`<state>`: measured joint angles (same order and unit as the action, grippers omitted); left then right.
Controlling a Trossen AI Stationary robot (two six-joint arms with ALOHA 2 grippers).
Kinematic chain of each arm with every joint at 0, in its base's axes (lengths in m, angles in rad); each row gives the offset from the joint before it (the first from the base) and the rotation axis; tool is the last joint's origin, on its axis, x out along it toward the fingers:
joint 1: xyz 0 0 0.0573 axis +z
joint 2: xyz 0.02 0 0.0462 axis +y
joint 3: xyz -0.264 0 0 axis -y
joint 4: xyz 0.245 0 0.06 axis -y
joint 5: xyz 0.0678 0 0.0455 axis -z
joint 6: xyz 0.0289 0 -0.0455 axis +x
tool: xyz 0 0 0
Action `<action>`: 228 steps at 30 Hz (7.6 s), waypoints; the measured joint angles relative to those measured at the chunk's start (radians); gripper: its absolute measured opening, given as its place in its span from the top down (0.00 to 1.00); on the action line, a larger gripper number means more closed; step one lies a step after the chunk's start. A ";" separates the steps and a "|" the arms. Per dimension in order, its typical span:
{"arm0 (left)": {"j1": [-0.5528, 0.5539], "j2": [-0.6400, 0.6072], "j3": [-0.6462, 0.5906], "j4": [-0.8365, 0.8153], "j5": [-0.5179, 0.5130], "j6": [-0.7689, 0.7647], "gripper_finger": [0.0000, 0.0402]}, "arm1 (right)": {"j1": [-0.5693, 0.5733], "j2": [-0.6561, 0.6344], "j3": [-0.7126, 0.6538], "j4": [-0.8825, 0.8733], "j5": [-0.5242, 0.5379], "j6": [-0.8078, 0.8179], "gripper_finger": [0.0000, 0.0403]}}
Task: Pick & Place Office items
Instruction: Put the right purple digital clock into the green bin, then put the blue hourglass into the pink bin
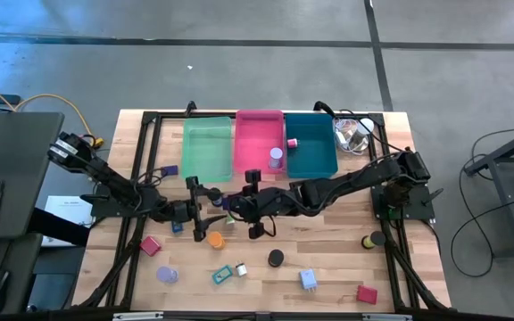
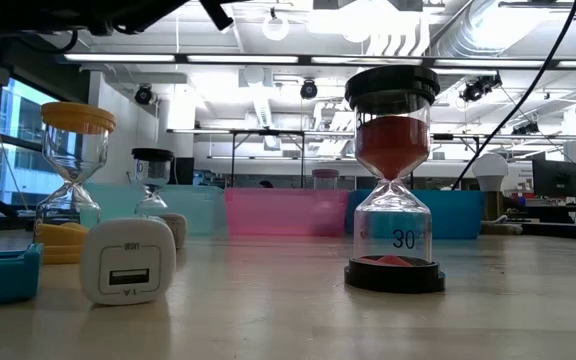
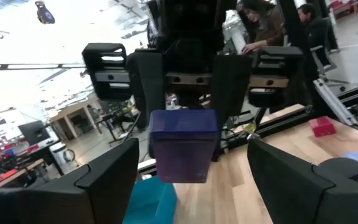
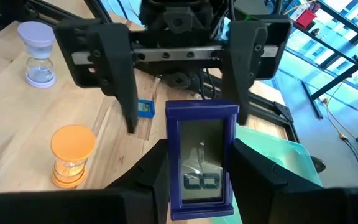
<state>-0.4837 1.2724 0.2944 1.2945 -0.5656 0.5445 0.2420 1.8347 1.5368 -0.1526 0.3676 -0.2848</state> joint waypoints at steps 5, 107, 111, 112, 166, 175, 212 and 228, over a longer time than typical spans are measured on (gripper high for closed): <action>0.053 0.000 0.009 0.003 0.078 -0.020 0.27 | 0.000 0.000 0.000 0.000 0.000 0.000 0.70; 1.094 -0.128 0.582 -1.849 0.431 -0.642 0.63 | 0.206 -0.040 0.000 -0.592 0.539 0.554 0.09; 1.197 -0.023 0.582 -1.851 0.466 -0.609 0.63 | 0.213 -0.040 0.000 -0.592 0.538 0.554 0.09; 1.211 -0.002 0.582 -1.850 0.473 -0.606 0.63 | 0.215 -0.040 0.000 -0.592 0.533 0.558 0.09; 0.670 -0.244 0.743 -2.239 0.794 -0.525 0.54 | 0.207 -0.040 0.000 -0.646 0.468 0.577 0.09; 0.424 -0.121 0.742 -2.184 0.604 -0.484 0.54 | 0.210 -0.040 0.000 -0.654 0.462 0.605 0.09; 0.374 -0.049 0.741 -2.149 0.510 -0.512 0.54 | 0.212 -0.040 0.000 -0.656 0.441 0.624 0.09; 0.374 -0.049 0.741 -2.149 0.503 -0.551 0.30 | 0.212 -0.040 0.000 -0.657 0.439 0.625 0.09</action>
<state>-0.1097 1.2232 1.0359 -0.8547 -0.0624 -0.0064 0.4545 1.7950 1.5364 -0.8093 0.8070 0.3398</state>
